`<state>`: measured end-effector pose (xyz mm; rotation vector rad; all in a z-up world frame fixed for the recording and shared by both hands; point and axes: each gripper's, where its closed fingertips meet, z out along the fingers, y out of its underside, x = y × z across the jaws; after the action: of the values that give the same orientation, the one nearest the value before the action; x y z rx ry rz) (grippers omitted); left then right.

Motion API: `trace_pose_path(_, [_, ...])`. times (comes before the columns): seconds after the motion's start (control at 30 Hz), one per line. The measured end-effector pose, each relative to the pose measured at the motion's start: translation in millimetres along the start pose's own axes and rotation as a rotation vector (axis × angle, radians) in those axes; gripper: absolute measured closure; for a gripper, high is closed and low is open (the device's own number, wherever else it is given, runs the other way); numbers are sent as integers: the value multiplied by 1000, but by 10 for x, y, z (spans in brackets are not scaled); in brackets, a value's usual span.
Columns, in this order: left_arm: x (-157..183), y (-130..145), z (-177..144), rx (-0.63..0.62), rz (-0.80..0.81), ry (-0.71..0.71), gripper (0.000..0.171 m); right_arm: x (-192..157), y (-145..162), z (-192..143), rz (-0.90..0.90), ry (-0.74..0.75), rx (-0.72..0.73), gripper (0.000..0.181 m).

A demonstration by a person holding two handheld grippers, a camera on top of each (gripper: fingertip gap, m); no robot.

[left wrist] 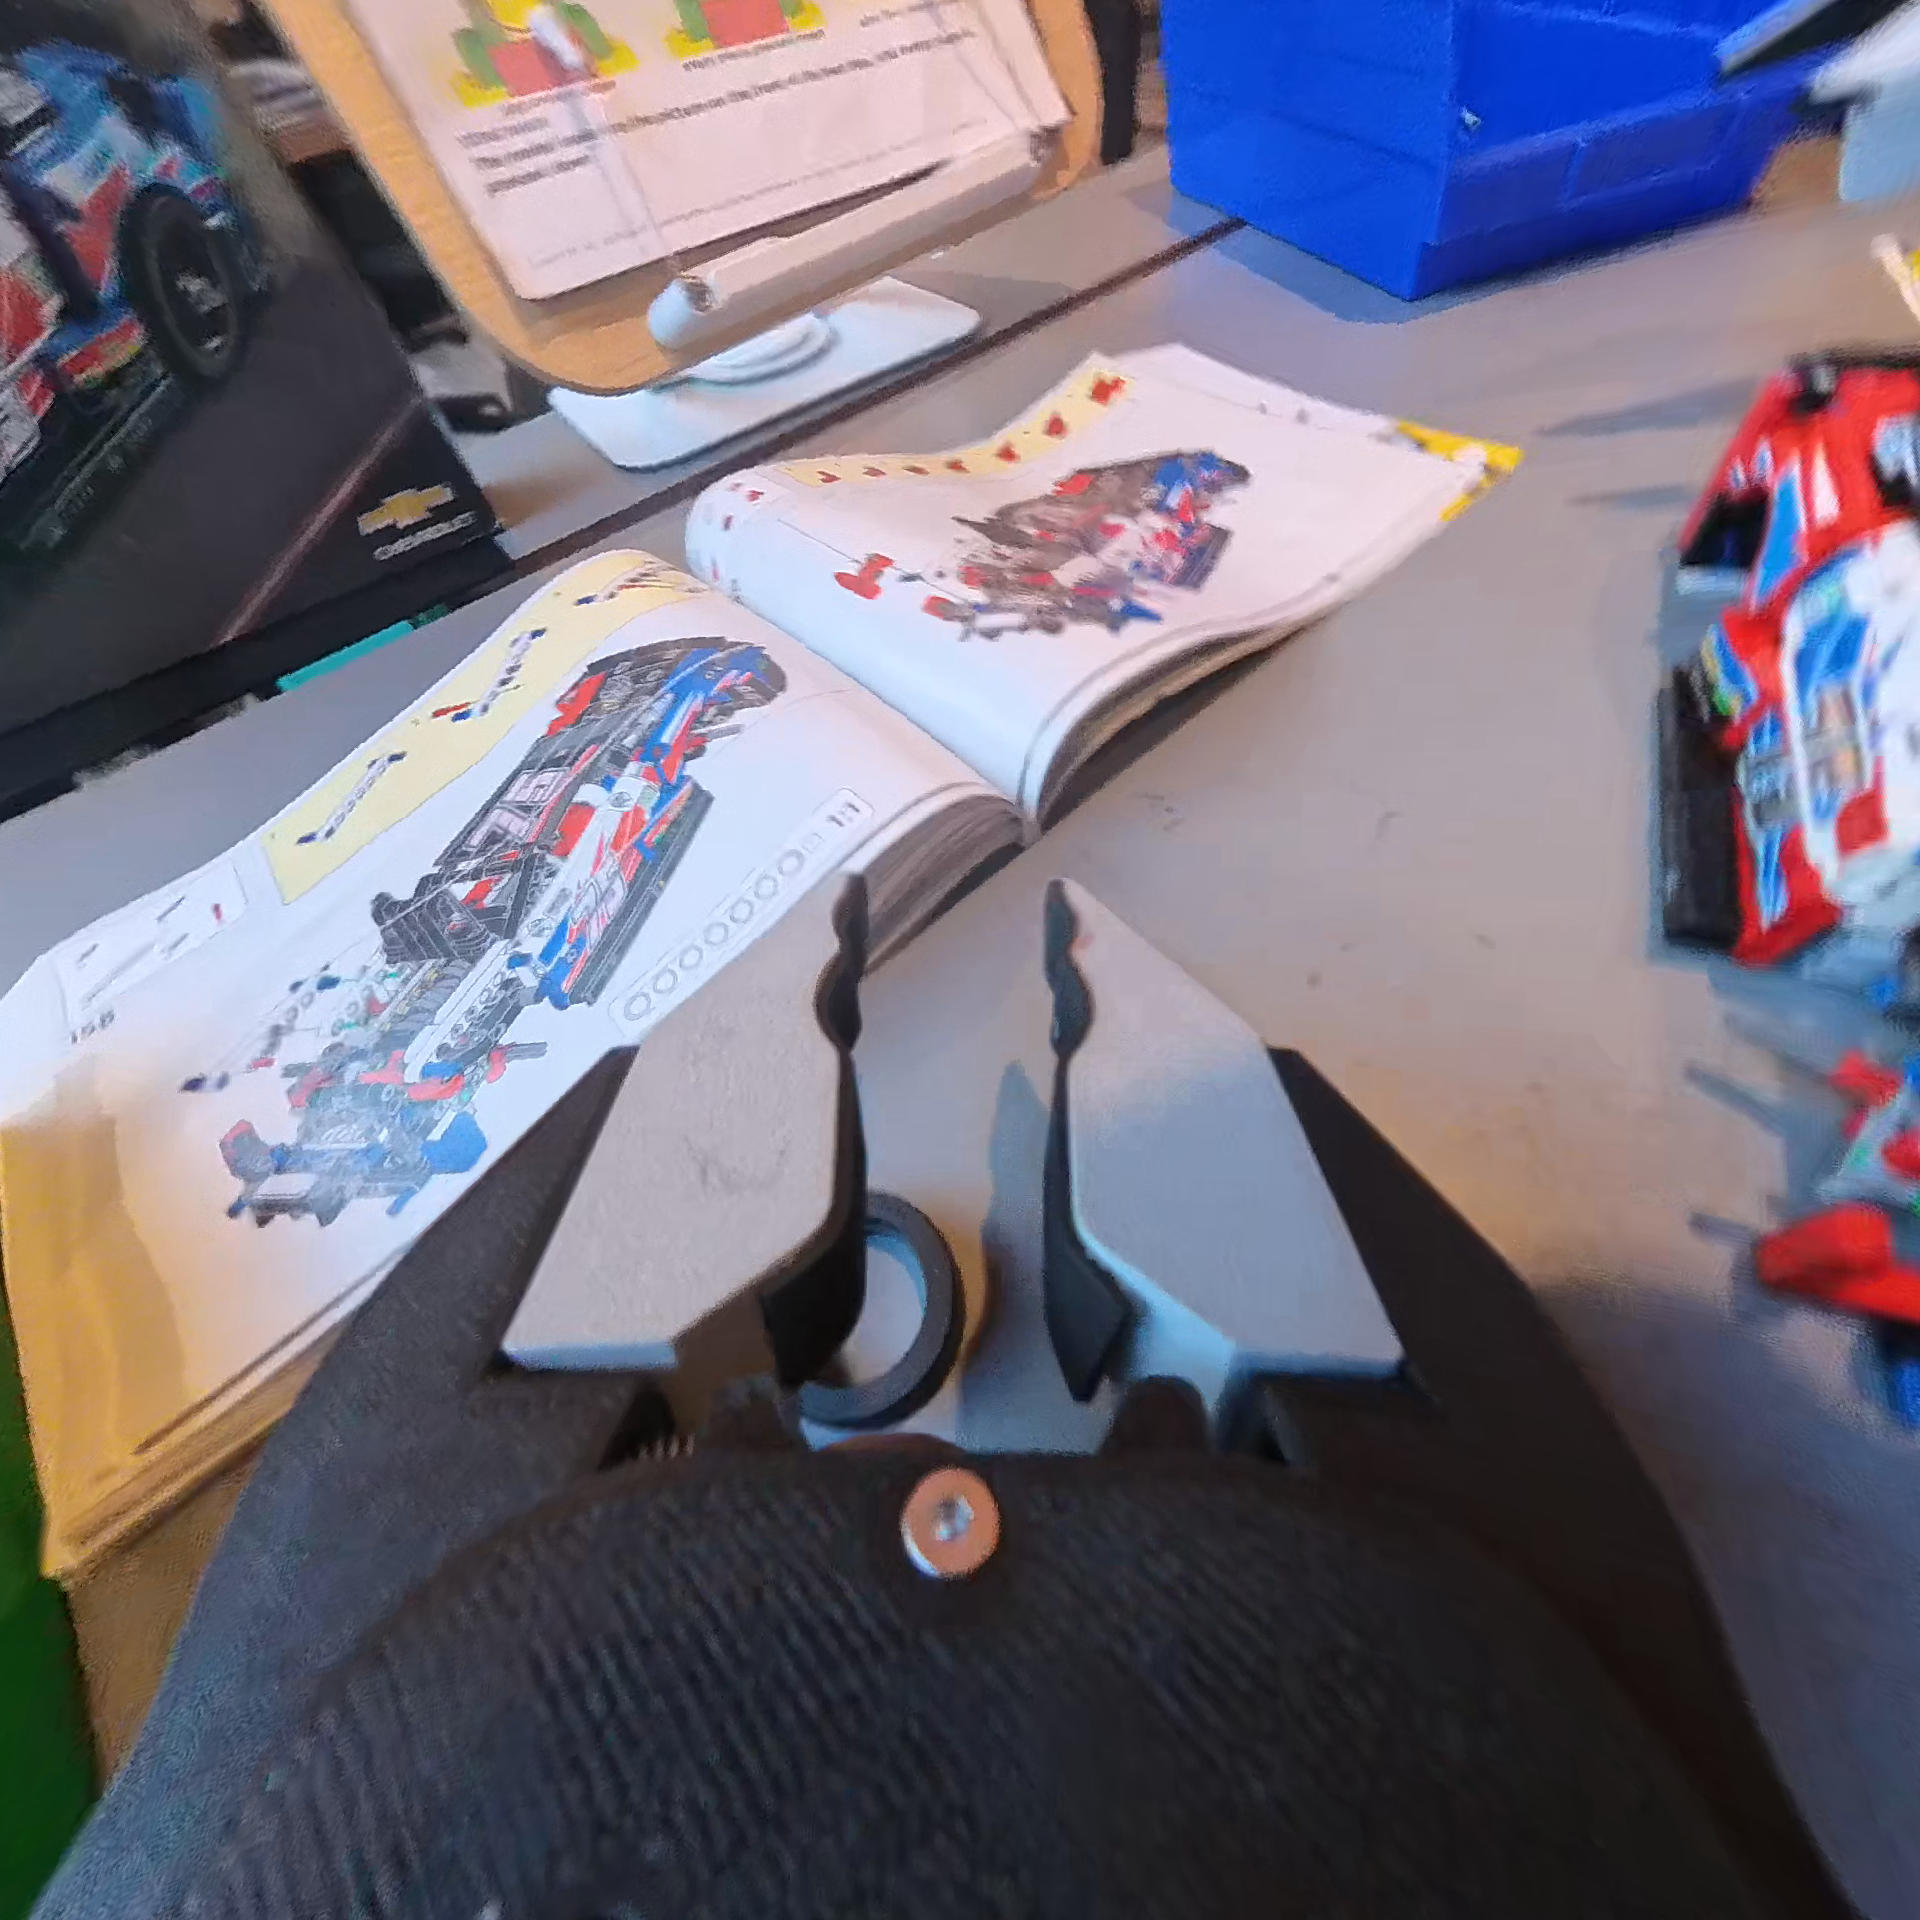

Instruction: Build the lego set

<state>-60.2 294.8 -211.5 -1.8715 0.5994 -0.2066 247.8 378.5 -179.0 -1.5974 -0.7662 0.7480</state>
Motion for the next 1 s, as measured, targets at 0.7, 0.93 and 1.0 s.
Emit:
trace_pose_path(0.7, [86, -16, 1324, -395, 120, 36, 88, 93, -83, 97, -15, 30, -25, 134])
trace_pose_path(0.93, [38, -28, 1302, -329, 80, 50, 97, 34, 69, 826, -76, -98, -394, 122])
trace_pose_path(1.0, [30, -26, 1299, -319, 85, 52, 99, 30, 259, 1053, -115, -130, -536, 119])
